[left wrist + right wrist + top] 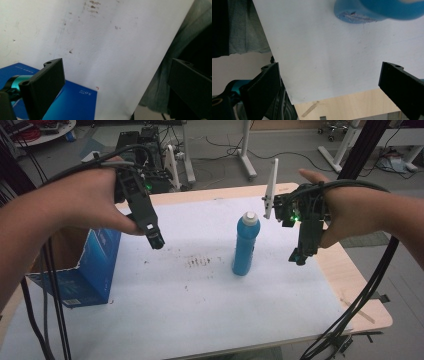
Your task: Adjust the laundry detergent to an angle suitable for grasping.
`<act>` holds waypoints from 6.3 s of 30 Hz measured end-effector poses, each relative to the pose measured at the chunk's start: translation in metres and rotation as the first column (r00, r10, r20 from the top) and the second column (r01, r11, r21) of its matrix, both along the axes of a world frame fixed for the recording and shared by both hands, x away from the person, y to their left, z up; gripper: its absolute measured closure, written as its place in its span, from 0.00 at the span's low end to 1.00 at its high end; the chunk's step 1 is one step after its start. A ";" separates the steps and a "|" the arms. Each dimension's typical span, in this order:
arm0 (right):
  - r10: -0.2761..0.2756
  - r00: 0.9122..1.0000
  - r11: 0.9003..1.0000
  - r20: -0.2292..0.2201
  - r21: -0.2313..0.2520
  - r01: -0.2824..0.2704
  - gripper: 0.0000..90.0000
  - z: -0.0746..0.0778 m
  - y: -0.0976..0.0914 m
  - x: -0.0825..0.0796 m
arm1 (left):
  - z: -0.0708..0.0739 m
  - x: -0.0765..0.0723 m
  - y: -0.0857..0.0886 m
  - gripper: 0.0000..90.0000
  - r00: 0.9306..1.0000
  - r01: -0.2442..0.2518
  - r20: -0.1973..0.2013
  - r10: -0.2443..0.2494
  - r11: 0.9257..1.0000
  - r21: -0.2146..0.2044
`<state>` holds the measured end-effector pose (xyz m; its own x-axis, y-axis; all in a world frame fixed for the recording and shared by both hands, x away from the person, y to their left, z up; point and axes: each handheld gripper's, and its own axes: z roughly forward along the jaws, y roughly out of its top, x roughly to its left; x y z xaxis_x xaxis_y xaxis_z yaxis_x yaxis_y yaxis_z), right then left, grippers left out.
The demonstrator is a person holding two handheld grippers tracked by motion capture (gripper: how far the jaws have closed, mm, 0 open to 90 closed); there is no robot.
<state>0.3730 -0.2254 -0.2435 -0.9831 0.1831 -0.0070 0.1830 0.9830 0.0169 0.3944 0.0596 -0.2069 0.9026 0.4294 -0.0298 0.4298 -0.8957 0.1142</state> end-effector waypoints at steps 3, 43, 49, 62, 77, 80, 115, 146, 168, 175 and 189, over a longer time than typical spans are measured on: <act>-0.003 1.000 1.000 -0.003 -0.010 0.003 0.04 -0.004 -0.004 -0.002 | -0.003 -0.007 -0.008 0.02 0.998 -0.050 0.028 0.051 0.998 -0.034; -0.020 1.000 0.998 -0.011 0.051 0.021 0.04 -0.022 -0.040 -0.004 | -0.053 -0.023 -0.104 0.02 0.950 -0.210 0.136 0.281 0.898 -0.386; -0.022 1.000 0.998 -0.010 0.059 0.023 0.04 -0.022 -0.041 -0.004 | -0.060 -0.023 -0.118 0.02 0.942 -0.216 0.152 0.300 0.885 -0.412; -0.046 0.999 0.997 -0.014 0.065 0.047 0.04 -0.025 -0.051 -0.005 | -0.073 -0.018 -0.138 0.02 0.891 -0.263 0.208 0.403 0.832 -0.488; -0.051 0.999 0.996 -0.014 0.067 0.052 0.04 -0.025 -0.051 -0.004 | -0.102 -0.004 -0.163 0.02 0.855 -0.294 0.229 0.466 0.798 -0.526; -0.056 0.998 0.996 -0.012 0.065 0.057 0.04 -0.025 -0.052 -0.003 | -0.106 -0.001 -0.165 0.02 0.845 -0.297 0.244 0.477 0.796 -0.528; -0.059 0.998 0.996 -0.019 0.069 0.060 0.04 -0.027 -0.051 0.002 | -0.112 0.002 -0.171 0.19 0.825 -0.312 0.266 0.499 0.793 -0.523; -0.058 0.998 0.996 -0.024 0.064 0.059 0.04 -0.030 -0.050 0.004 | -0.118 0.005 -0.175 0.34 0.827 -0.315 0.266 0.495 0.801 -0.509; -0.058 0.998 0.996 -0.023 0.065 0.059 0.04 -0.031 -0.045 0.005 | -0.116 0.009 -0.165 0.41 0.842 -0.292 0.277 0.462 0.823 -0.487; -0.056 0.998 0.996 -0.019 0.071 0.057 0.04 -0.030 -0.045 0.004 | -0.107 0.004 -0.159 0.41 0.853 -0.249 0.298 0.429 0.836 -0.489; -0.035 0.999 0.997 -0.002 0.067 0.035 0.04 -0.021 -0.031 0.001 | -0.074 -0.006 -0.120 0.41 0.918 -0.098 0.303 0.255 0.887 -0.451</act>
